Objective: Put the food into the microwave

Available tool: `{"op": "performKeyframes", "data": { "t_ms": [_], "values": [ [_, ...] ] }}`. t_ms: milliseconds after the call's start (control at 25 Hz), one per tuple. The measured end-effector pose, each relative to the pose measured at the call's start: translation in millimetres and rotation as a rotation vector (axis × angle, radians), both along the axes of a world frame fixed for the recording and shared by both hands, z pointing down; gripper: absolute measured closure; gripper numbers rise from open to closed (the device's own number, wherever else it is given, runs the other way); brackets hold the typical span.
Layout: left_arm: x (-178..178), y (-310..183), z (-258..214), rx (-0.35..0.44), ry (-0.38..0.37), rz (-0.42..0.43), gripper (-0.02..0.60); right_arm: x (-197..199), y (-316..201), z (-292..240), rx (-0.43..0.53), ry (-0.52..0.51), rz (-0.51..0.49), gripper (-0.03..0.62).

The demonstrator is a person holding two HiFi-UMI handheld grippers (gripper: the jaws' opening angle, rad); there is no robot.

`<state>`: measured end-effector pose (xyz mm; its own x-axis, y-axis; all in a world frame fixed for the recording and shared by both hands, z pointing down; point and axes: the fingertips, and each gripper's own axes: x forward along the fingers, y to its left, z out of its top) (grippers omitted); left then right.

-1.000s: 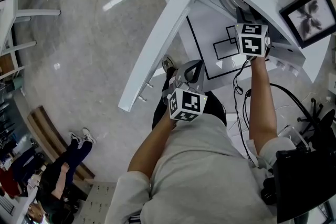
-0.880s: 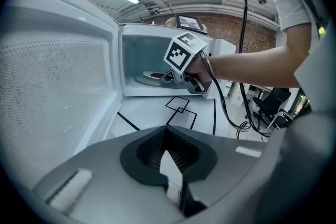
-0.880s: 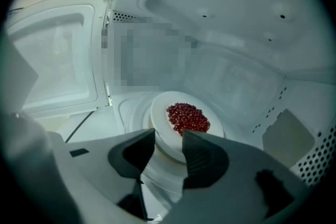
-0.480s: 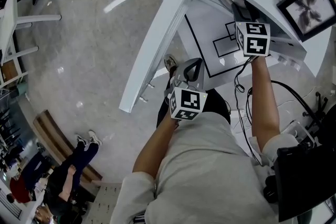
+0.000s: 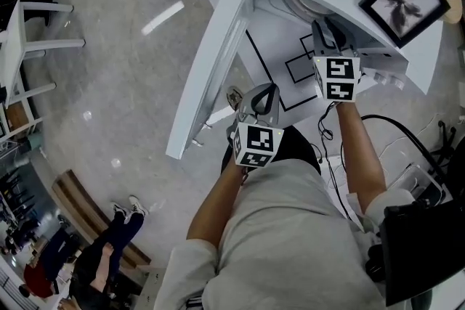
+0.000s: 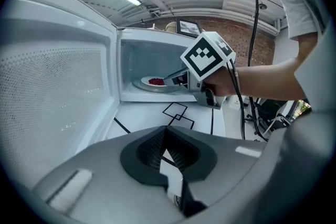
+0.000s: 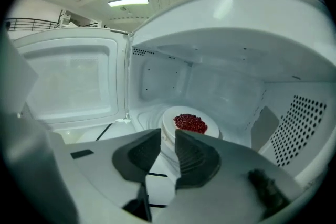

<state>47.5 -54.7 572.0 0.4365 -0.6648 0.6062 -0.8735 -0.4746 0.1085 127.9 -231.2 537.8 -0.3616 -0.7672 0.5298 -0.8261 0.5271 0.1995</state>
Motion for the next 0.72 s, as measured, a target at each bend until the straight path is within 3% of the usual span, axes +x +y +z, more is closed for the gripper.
{"op": "performKeyframes", "data": {
  "t_ms": [120, 200, 360, 720],
  "values": [
    [3, -1, -6, 0.009, 0.011, 0.005, 0.574, -1, 13, -7, 0.011, -0.025, -0.008, 0.561],
    [5, -3, -13, 0.025, 0.039, 0.002, 0.574, -5, 22, -12, 0.009, -0.043, -0.027, 0.578],
    [8, -9, -36, 0.081, 0.103, 0.003, 0.574, -13, 48, -23, -0.009, -0.093, -0.068, 0.582],
    [7, -3, -68, 0.128, 0.094, 0.015, 0.574, -41, 108, -38, -0.048, -0.155, -0.183, 0.582]
  ]
}}
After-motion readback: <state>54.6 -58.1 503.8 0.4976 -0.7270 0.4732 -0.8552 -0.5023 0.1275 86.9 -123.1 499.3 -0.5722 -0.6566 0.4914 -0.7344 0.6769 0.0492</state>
